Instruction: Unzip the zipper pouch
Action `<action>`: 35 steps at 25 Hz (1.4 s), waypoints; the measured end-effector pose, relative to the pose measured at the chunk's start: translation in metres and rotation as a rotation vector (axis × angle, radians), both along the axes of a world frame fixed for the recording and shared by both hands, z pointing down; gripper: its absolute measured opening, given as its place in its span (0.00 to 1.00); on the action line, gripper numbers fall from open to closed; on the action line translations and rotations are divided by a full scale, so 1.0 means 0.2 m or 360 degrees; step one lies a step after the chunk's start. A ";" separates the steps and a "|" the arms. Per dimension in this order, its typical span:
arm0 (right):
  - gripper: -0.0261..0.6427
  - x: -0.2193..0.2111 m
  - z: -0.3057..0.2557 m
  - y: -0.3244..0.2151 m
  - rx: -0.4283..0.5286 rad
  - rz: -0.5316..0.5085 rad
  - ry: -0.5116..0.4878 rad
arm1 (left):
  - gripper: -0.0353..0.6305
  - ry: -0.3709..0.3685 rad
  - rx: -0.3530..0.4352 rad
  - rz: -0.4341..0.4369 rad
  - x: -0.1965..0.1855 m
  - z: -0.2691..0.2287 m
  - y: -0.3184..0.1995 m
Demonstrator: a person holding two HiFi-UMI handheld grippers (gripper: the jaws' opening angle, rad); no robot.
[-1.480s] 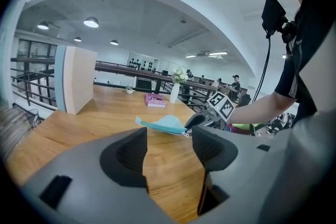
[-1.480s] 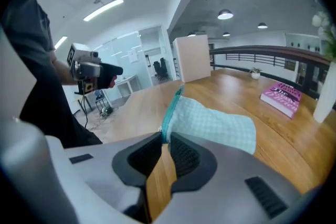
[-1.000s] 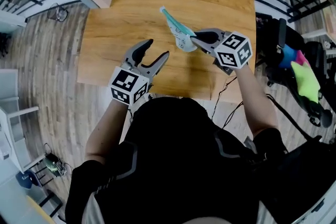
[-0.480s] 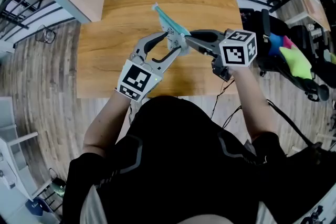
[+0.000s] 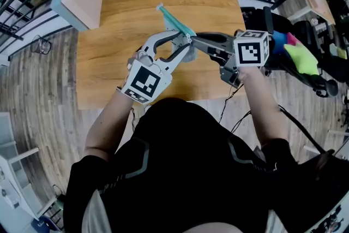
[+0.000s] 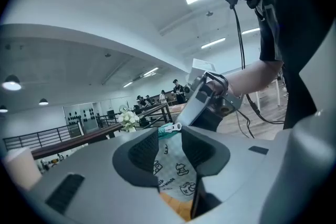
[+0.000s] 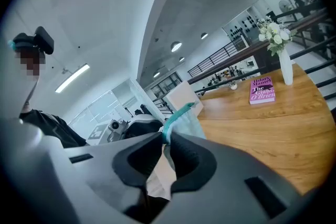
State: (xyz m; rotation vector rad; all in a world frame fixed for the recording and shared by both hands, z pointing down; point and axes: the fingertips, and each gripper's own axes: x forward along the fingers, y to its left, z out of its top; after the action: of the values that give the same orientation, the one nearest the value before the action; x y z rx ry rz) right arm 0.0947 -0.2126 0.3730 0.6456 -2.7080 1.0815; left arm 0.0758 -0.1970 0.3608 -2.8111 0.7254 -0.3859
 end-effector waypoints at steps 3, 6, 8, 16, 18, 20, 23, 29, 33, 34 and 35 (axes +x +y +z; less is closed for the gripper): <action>0.12 0.01 -0.02 0.00 0.0014 -0.0004 -0.0007 | 0.29 -0.0033 0.0077 0.0020 0.00 -0.02 -0.01; 0.13 0.01 -0.02 0.00 -0.0008 0.0009 -0.0026 | 0.26 0.0032 0.0070 0.0023 -0.01 -0.06 -0.01; 0.12 0.01 -0.03 0.00 -0.0015 0.0008 -0.0036 | 0.25 0.0061 0.0047 0.0030 -0.01 -0.08 -0.01; 0.12 -0.01 -0.04 0.01 0.0023 -0.0021 -0.0002 | 0.20 0.0266 -0.0229 0.0050 -0.04 -0.09 -0.02; 0.12 -0.02 -0.04 0.01 0.0036 -0.0026 0.0023 | 0.20 0.0307 -0.0294 0.0014 -0.06 -0.08 -0.04; 0.12 -0.02 -0.04 0.02 0.0063 -0.0038 0.0073 | 0.18 0.0356 -0.0370 -0.0031 -0.06 -0.08 -0.06; 0.12 -0.04 -0.03 0.03 0.0096 -0.0061 0.0128 | 0.17 0.0371 -0.0394 -0.0035 -0.06 -0.07 -0.06; 0.13 -0.05 -0.03 0.04 0.0112 -0.0090 0.0129 | 0.17 0.0349 -0.0366 0.0005 -0.08 -0.07 -0.03; 0.12 -0.05 -0.03 0.06 0.0168 -0.0129 0.0169 | 0.17 0.0305 -0.0403 0.0024 -0.07 -0.04 -0.02; 0.12 -0.05 -0.03 0.06 0.0193 -0.0142 0.0191 | 0.17 0.0299 -0.0404 0.0032 -0.07 -0.04 -0.02; 0.12 -0.05 -0.03 0.07 0.0216 -0.0152 0.0211 | 0.18 0.0296 -0.0403 0.0034 -0.07 -0.04 -0.02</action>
State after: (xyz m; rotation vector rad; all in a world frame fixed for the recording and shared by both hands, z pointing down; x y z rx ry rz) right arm 0.0844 -0.1989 0.3668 0.5791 -2.6833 0.8091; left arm 0.0610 -0.2009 0.3526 -3.1236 0.7287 -0.2282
